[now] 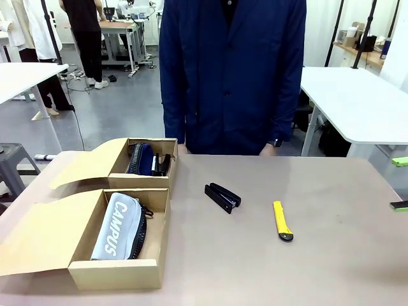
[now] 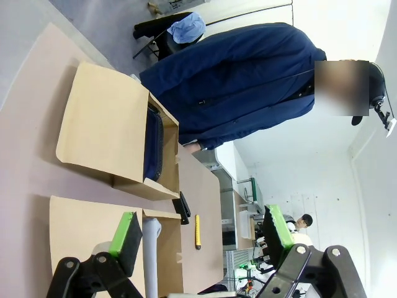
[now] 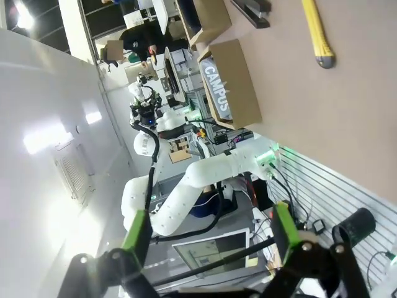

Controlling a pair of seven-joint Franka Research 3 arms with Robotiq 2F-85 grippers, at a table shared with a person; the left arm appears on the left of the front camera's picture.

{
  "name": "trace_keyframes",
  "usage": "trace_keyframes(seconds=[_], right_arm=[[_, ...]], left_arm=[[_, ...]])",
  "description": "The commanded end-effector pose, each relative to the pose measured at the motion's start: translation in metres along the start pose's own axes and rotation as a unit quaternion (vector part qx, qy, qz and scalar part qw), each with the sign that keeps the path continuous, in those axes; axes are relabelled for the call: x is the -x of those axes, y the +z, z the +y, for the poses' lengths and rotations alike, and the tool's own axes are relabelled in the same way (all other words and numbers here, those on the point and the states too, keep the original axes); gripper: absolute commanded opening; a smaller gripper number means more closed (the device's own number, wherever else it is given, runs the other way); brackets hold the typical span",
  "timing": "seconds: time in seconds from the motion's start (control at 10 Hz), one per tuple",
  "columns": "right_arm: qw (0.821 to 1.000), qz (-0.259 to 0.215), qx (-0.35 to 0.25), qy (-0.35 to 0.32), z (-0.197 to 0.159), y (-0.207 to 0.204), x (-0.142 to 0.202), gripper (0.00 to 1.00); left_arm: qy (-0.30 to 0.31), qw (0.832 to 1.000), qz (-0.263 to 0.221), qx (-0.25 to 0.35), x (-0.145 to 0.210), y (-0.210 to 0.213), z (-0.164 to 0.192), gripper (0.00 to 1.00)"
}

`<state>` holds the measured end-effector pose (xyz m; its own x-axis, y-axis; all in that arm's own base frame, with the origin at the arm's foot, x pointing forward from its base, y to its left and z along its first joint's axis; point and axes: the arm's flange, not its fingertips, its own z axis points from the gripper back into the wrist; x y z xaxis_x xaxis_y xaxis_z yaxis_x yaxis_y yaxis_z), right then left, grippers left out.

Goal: Place items inside the box.
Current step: Pick up a Pencil pouch or Stapler and place it inside the Mailer Box closest to the robot.

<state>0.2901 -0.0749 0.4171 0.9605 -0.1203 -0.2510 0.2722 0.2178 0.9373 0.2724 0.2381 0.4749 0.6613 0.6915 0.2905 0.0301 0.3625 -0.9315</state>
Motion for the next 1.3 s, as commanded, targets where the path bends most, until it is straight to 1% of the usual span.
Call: trace_keyframes(seconds=[0.0, 0.4, 0.5, 0.6, 0.7, 0.8, 0.9, 1.0, 1.1, 1.2], right_arm=[[1.000, -0.003, -0.006, -0.004, 0.002, 0.000, 0.001, 1.00], [1.000, -0.001, 0.000, 0.000, 0.000, 0.001, 0.000, 1.00], [0.999, -0.011, 0.048, -0.012, 0.017, -0.022, -0.014, 1.00], [0.992, -0.016, 0.121, -0.023, 0.045, -0.060, -0.033, 1.00], [0.972, -0.047, 0.226, -0.048, 0.073, -0.104, -0.051, 1.00], [0.932, -0.088, 0.346, -0.068, 0.099, -0.157, -0.065, 1.00], [0.895, -0.100, 0.432, -0.053, 0.113, -0.203, -0.071, 1.00], [0.878, -0.093, 0.470, -0.015, 0.121, -0.228, -0.070, 1.00], [0.884, -0.093, 0.457, 0.024, 0.128, -0.221, -0.066, 1.00], [0.939, -0.100, 0.328, -0.001, 0.120, -0.228, -0.045, 1.00]], left_arm=[[-0.009, 1.000, -0.007, 0.013, 0.001, -0.001, 0.000, 1.00], [-0.009, 1.000, -0.007, 0.013, 0.001, -0.001, 0.000, 1.00], [-0.009, 1.000, -0.007, 0.013, 0.001, -0.001, 0.000, 1.00], [-0.009, 1.000, -0.007, 0.013, 0.001, -0.001, 0.000, 1.00], [-0.009, 1.000, -0.007, 0.013, 0.001, -0.001, 0.000, 1.00], [-0.009, 1.000, -0.007, 0.013, 0.001, -0.001, 0.000, 1.00], [-0.009, 1.000, -0.007, 0.013, 0.001, -0.001, 0.000, 1.00], [-0.009, 1.000, -0.007, 0.013, 0.001, -0.001, 0.000, 1.00], [-0.009, 1.000, -0.007, 0.013, 0.001, -0.001, 0.000, 1.00], [-0.009, 1.000, -0.007, 0.013, 0.001, -0.001, 0.000, 1.00]])
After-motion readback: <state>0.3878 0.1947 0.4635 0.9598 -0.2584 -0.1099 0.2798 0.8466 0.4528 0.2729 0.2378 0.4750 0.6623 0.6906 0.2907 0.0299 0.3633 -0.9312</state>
